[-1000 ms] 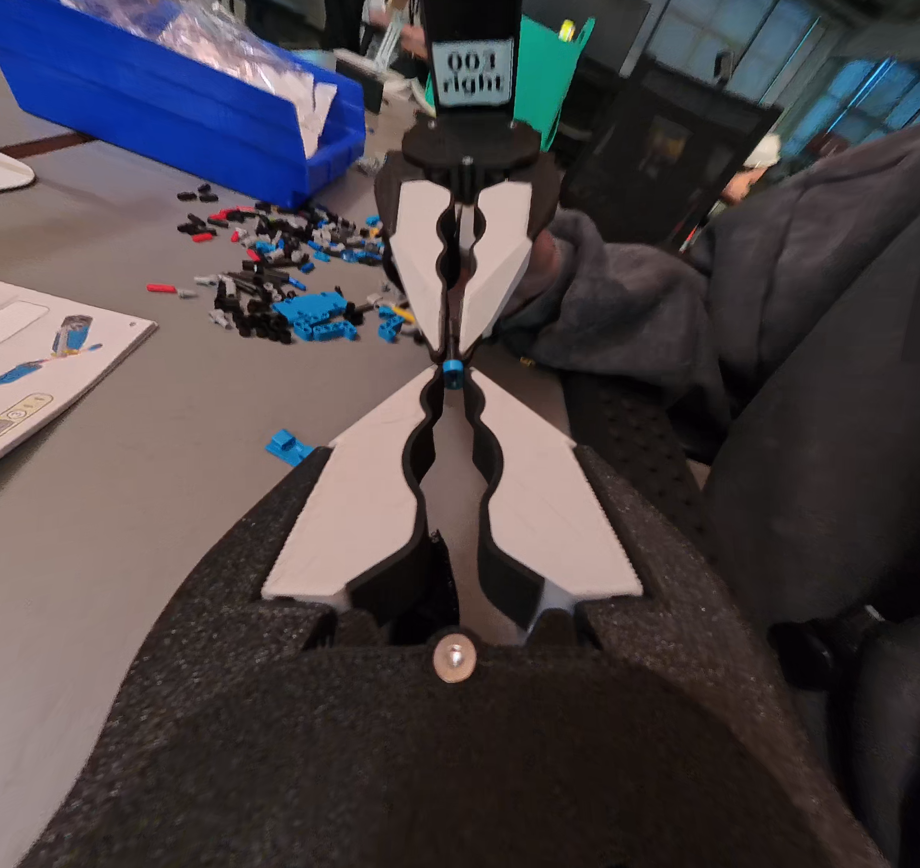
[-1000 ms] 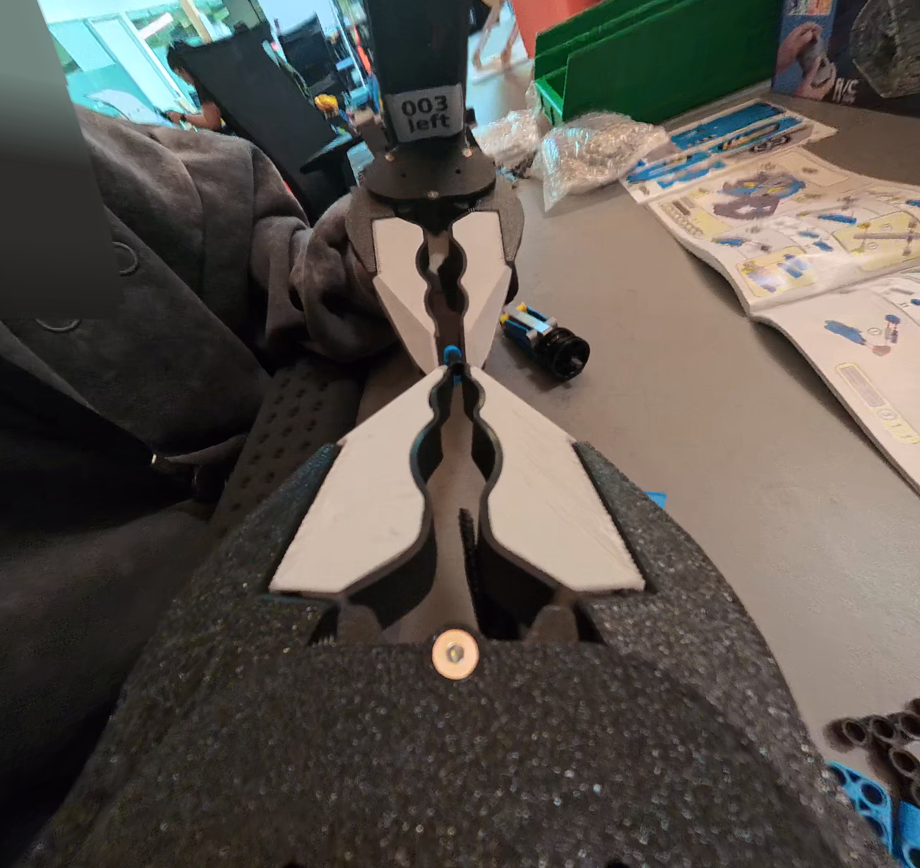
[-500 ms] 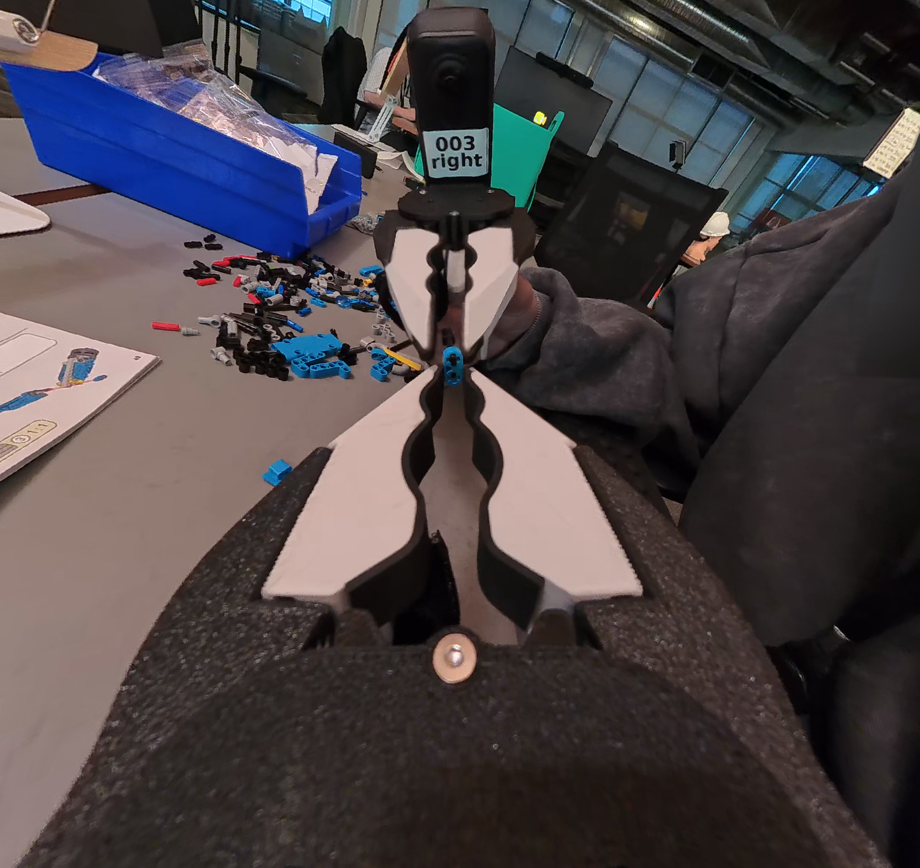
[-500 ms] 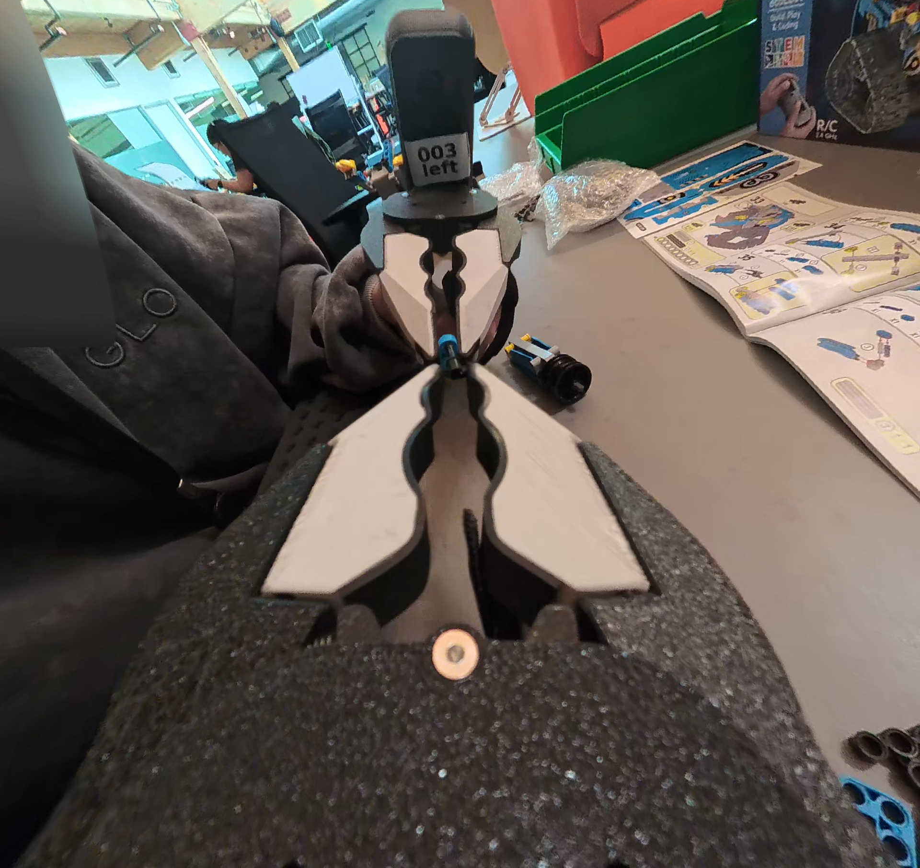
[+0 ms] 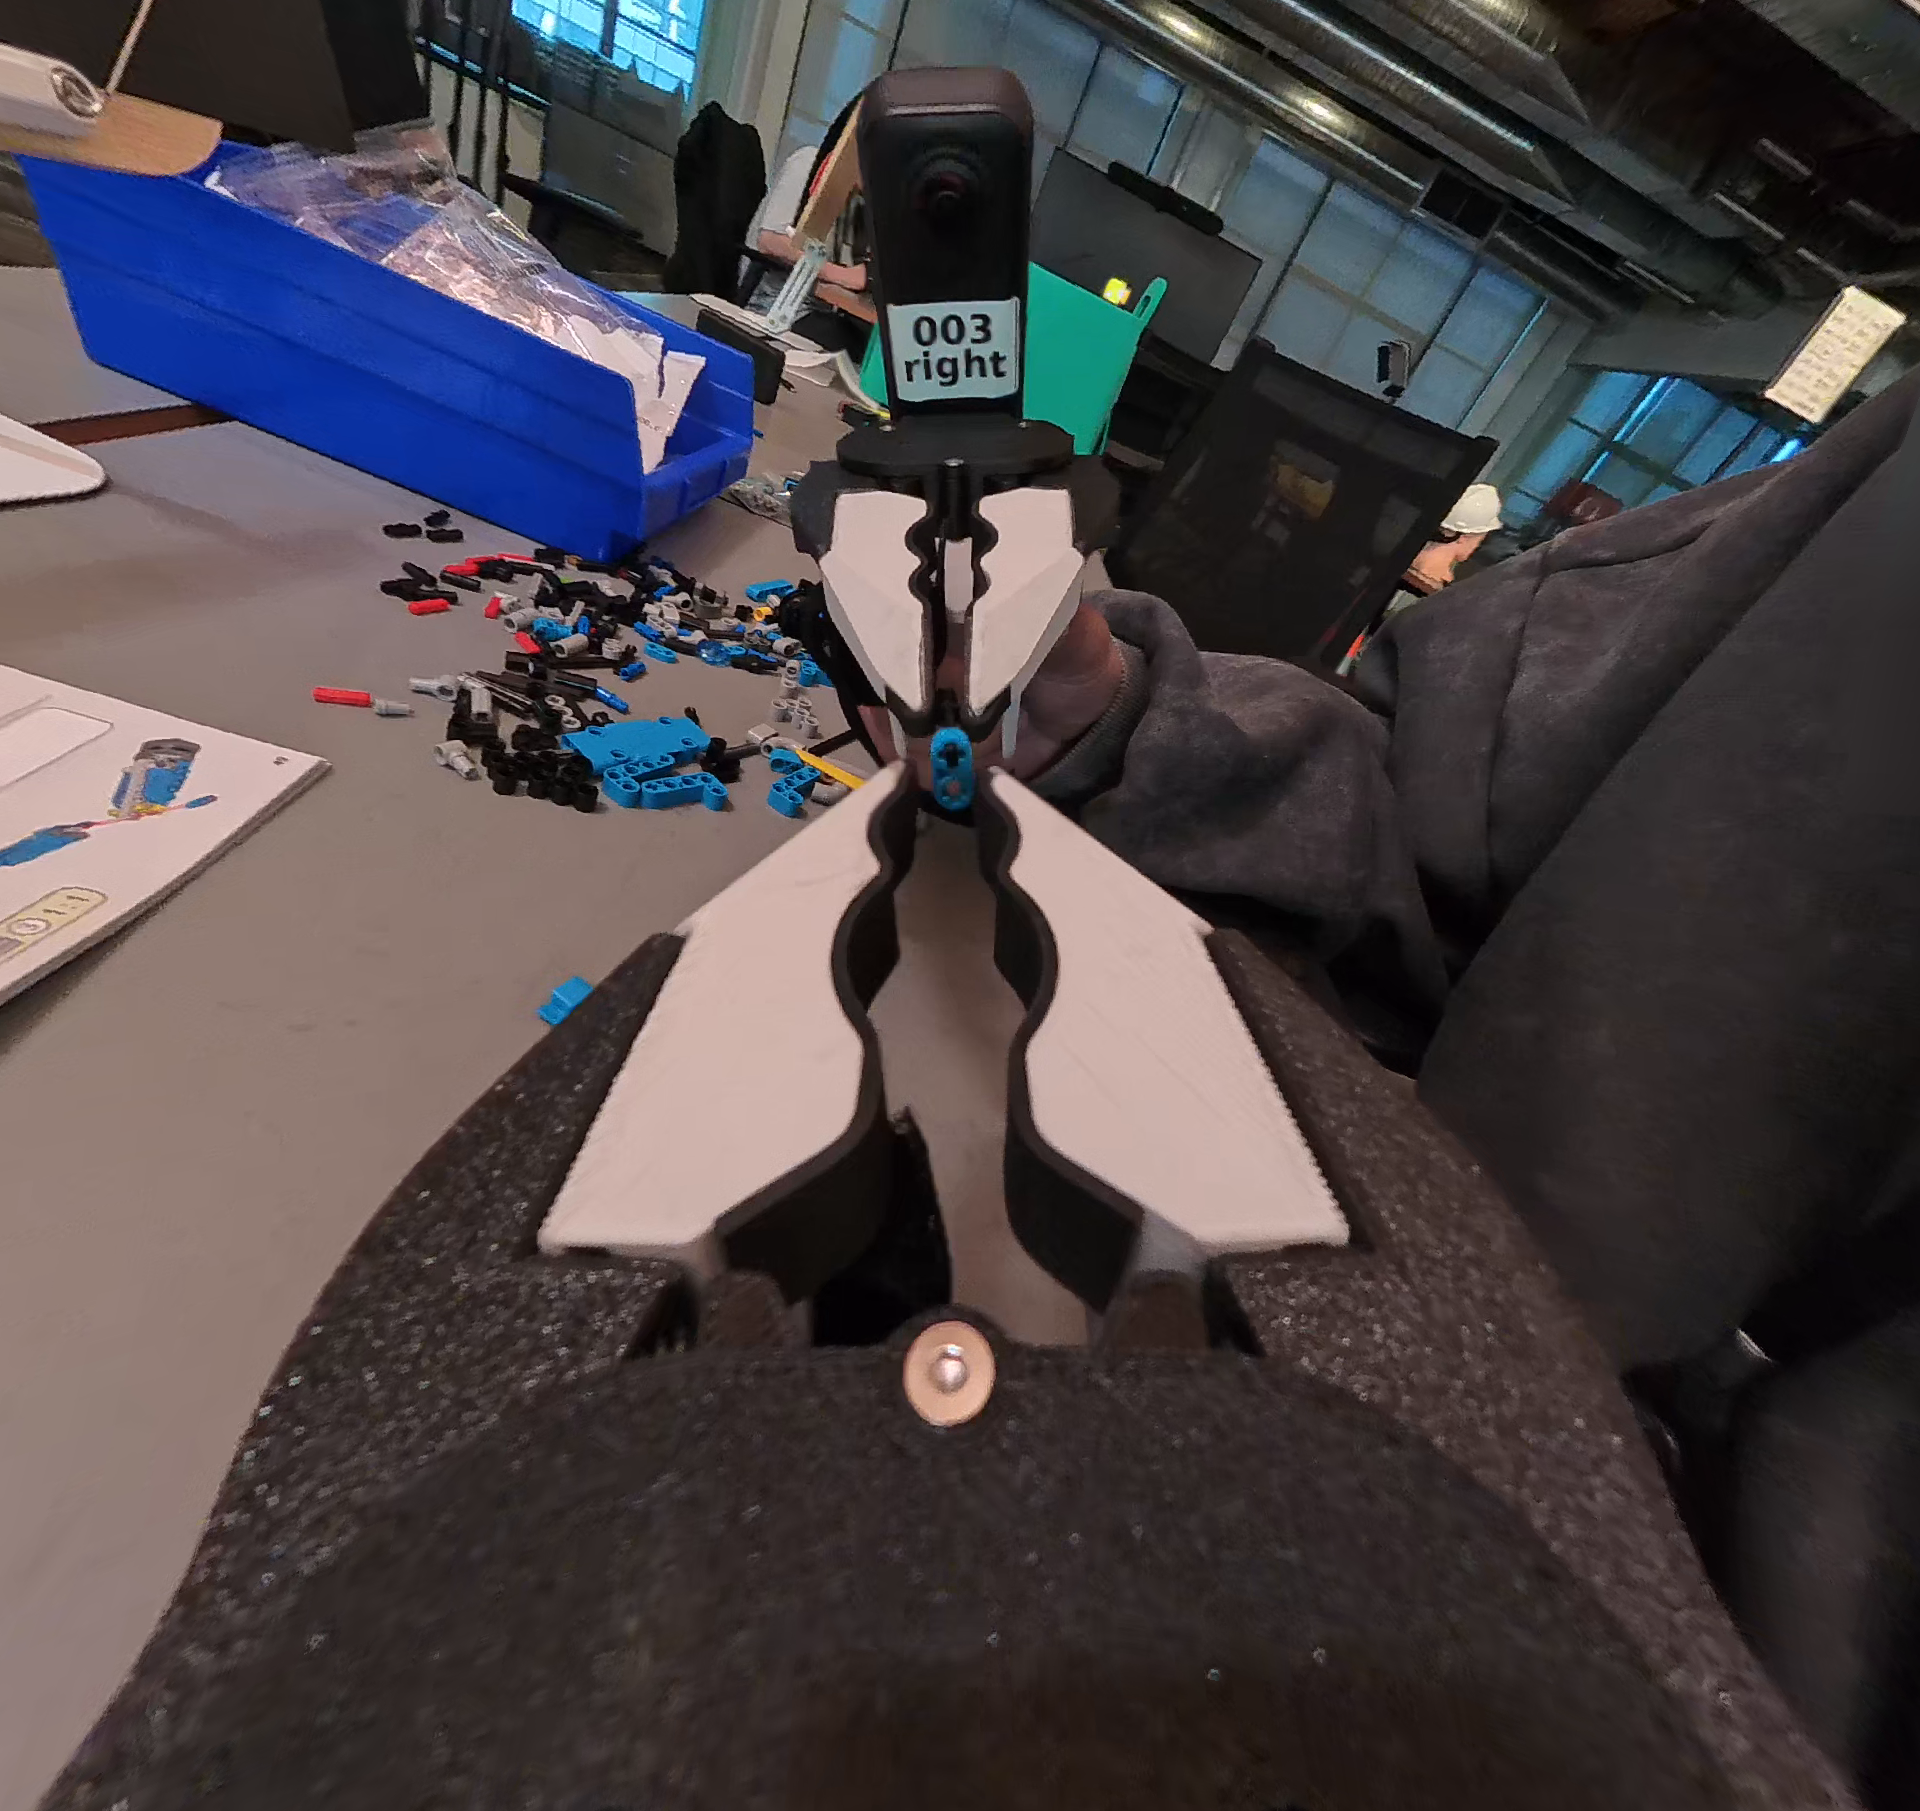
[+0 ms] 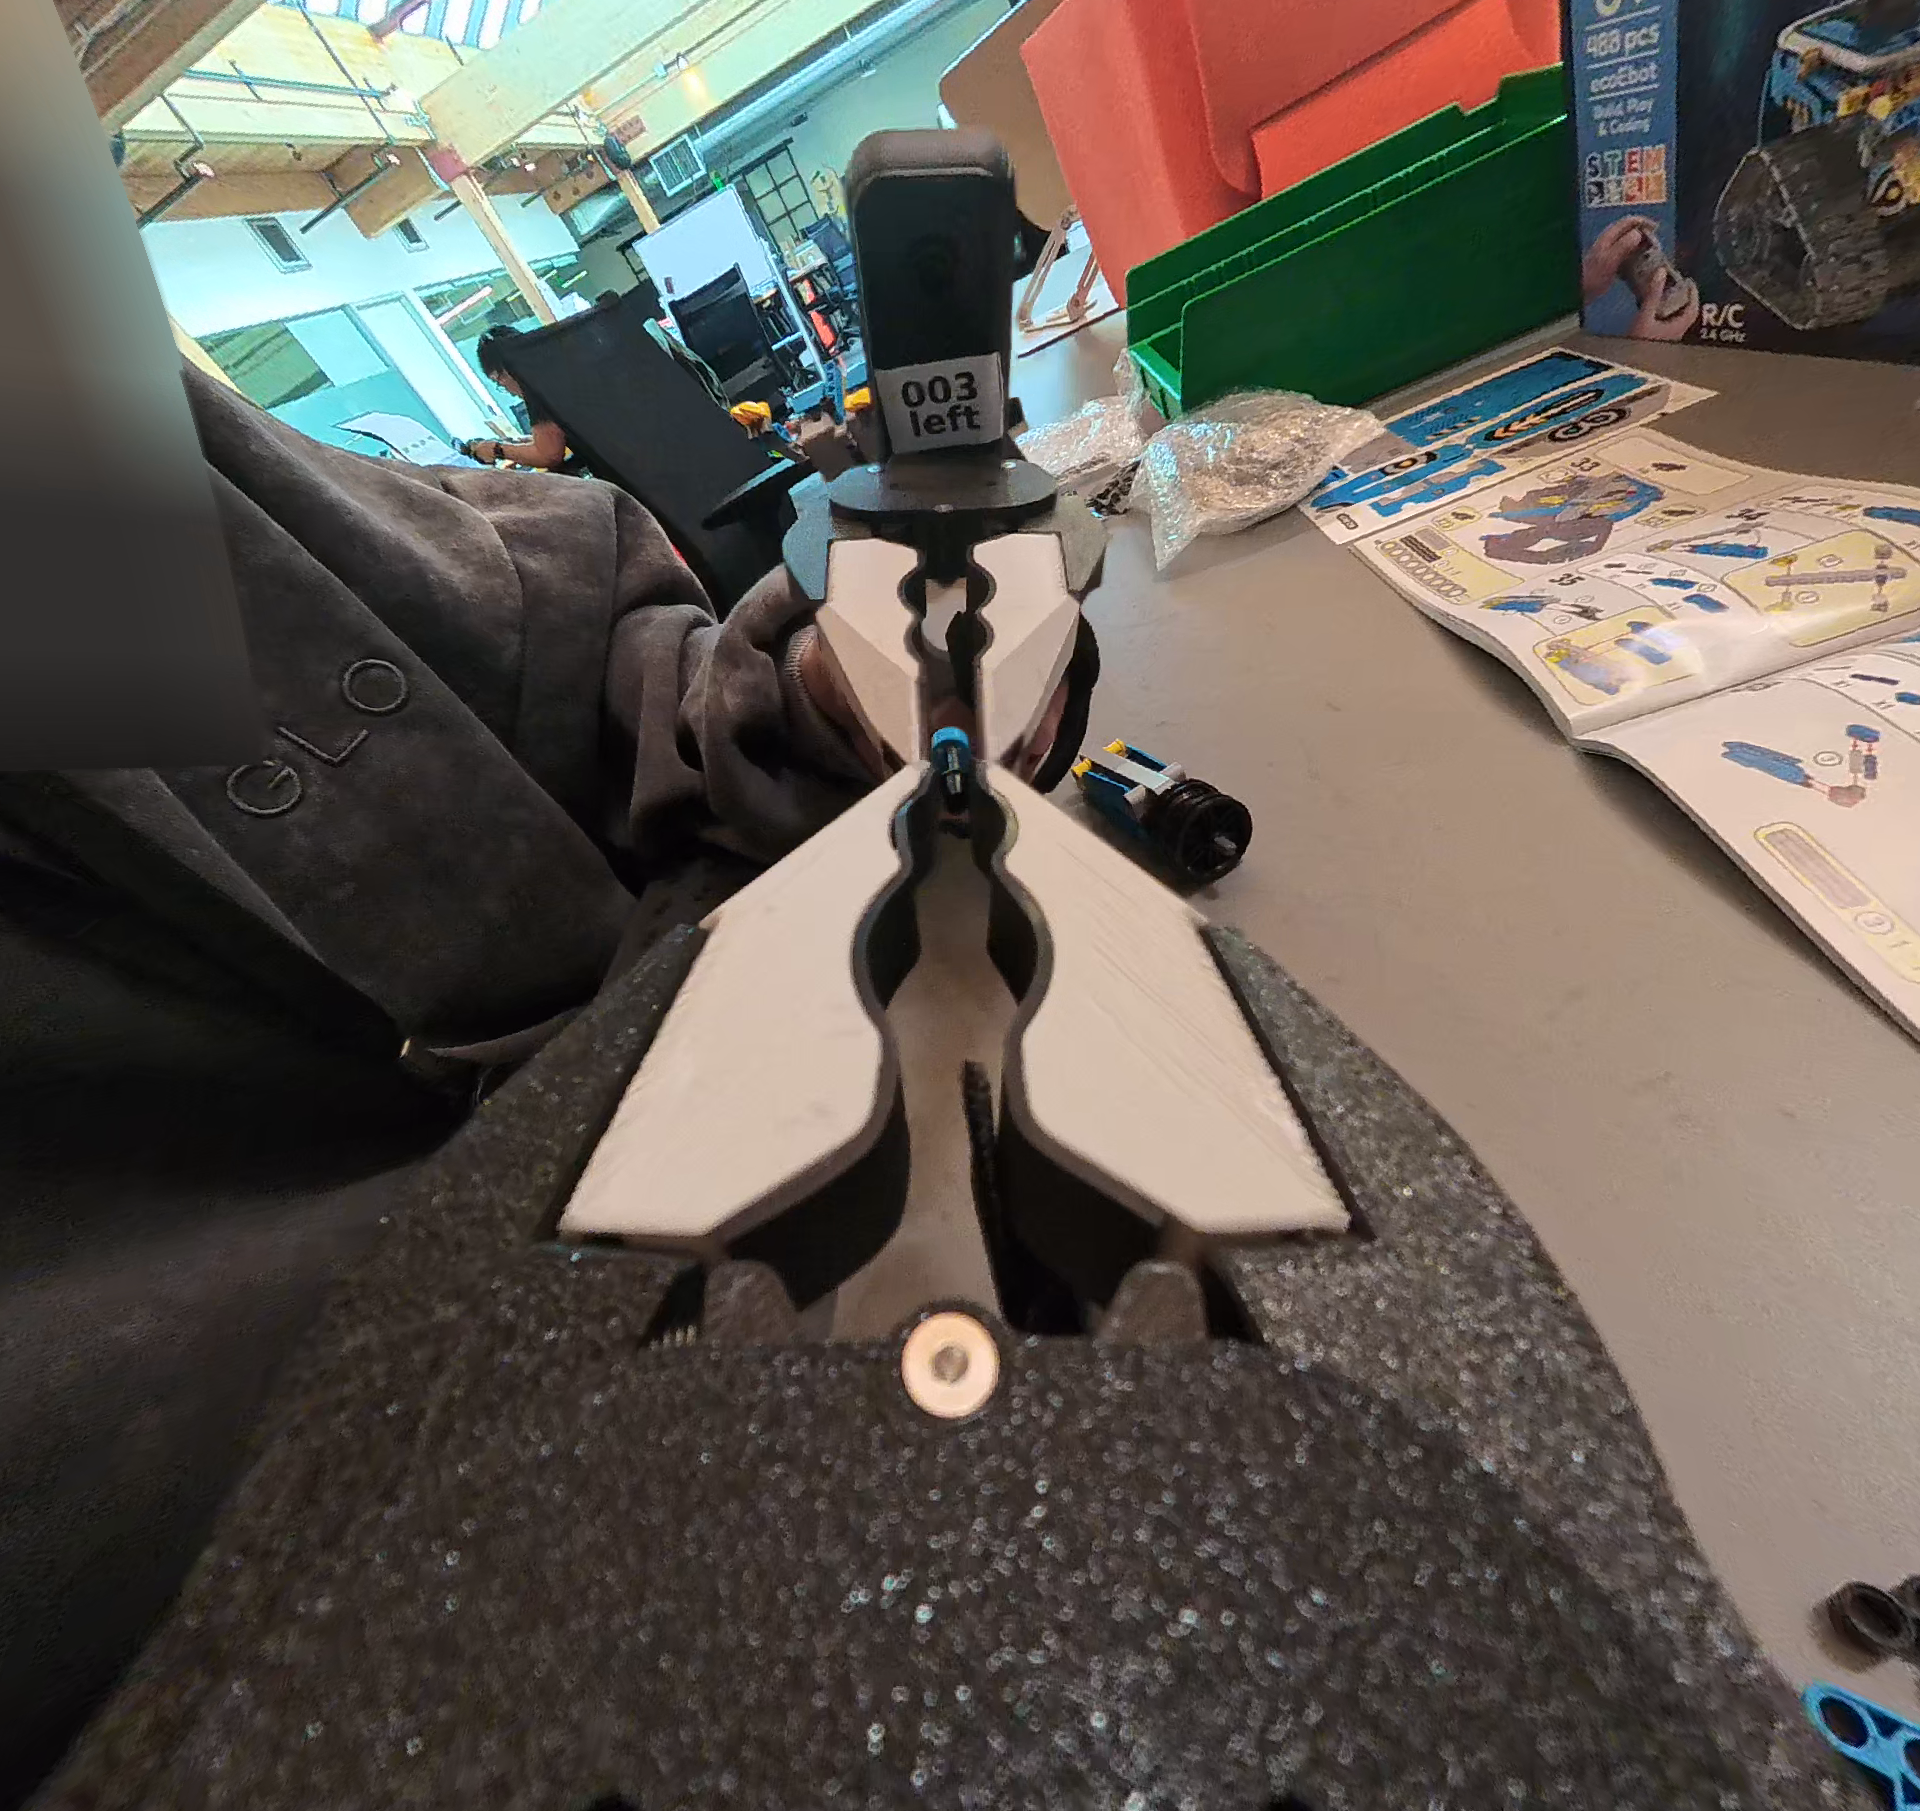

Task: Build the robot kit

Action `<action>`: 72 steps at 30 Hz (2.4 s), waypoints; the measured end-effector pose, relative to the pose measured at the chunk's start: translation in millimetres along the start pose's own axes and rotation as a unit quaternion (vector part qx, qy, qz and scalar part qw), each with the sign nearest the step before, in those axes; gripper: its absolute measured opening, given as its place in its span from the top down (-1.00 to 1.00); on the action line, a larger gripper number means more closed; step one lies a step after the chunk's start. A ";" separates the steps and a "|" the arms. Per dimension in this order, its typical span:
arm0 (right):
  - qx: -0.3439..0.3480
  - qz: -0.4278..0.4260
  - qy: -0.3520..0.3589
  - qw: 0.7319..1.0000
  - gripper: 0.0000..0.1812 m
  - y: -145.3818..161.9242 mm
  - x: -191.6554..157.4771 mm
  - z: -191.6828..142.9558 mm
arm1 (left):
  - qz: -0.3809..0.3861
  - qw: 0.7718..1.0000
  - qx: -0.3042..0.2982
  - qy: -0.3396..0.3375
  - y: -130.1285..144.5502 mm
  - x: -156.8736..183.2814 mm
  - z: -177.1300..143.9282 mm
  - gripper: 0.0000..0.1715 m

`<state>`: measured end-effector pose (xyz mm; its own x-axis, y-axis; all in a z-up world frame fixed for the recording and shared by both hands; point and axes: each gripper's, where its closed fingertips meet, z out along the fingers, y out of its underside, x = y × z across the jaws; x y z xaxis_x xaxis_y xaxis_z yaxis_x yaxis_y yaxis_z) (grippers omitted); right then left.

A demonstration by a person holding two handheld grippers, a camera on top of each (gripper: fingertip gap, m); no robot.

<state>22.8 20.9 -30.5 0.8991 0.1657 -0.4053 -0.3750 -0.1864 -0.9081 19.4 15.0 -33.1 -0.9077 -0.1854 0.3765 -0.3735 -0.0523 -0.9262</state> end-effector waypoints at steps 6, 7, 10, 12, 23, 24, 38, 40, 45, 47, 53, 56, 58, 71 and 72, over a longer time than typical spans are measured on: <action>-0.008 -0.005 0.000 1.000 0.95 2.3 -2.2 3.6 | 0.014 1.000 -0.005 -0.001 1.1 2.4 1.2 0.92; -0.008 -0.003 0.001 1.000 0.95 2.5 -1.8 3.4 | 0.021 1.000 -0.006 -0.005 0.9 2.4 1.1 0.92; -0.013 -0.008 0.004 1.000 0.96 4.2 -2.5 3.9 | 0.043 0.999 -0.012 -0.018 2.9 3.1 0.1 0.93; -0.028 -0.019 0.013 0.999 0.96 9.3 -1.7 4.8 | 0.067 0.997 -0.025 -0.032 5.6 3.0 0.0 0.93; -0.183 -0.061 0.027 0.981 0.95 73.9 4.3 45.3 | 0.158 0.983 -0.061 -0.077 12.1 4.2 2.7 1.00; -0.176 -0.056 0.040 0.982 0.96 70.5 11.1 37.5 | 0.143 0.986 -0.043 -0.080 4.6 -0.7 -4.4 1.00; -0.139 -0.080 0.047 0.986 0.95 43.9 5.7 12.3 | 0.094 0.990 -0.100 -0.027 32.5 -3.4 3.6 1.00; -0.128 -0.078 0.038 0.988 0.96 38.7 1.6 10.3 | 0.100 0.990 -0.093 -0.026 30.5 -1.4 3.8 1.00; -0.079 -0.063 0.023 0.995 0.96 20.0 -3.4 0.0 | 0.099 0.987 -0.123 -0.023 41.7 -1.9 6.0 1.00; -0.106 -0.070 0.039 0.991 0.96 28.8 2.0 -0.2 | 0.097 0.991 -0.094 -0.025 30.8 -1.1 3.8 1.00; -0.148 -0.085 0.017 0.985 0.96 45.7 -9.6 15.7 | 0.086 0.992 -0.086 0.018 29.0 14.4 7.2 0.83; -0.134 -0.080 0.006 0.988 0.96 41.3 -13.2 14.0 | 0.092 0.993 -0.067 0.022 22.6 18.4 5.6 0.92; -0.137 -0.080 0.001 0.987 0.95 42.4 -14.9 14.2 | 0.086 0.993 -0.069 0.027 23.9 19.5 5.9 0.92; -0.115 -0.081 -0.005 0.990 0.96 34.1 -19.6 14.7 | 0.041 0.997 -0.031 0.052 12.7 24.1 3.2 0.92; -0.114 -0.081 -0.005 0.990 0.96 33.5 -19.7 14.8 | 0.039 0.997 -0.030 0.052 12.4 23.9 3.1 0.92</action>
<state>-10.9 25.8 -54.5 0.9406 0.2197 -0.2588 -0.1652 -0.3698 -0.9143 -6.3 6.9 -35.7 -0.9482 -0.0846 0.3061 -0.3085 0.0175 -0.9511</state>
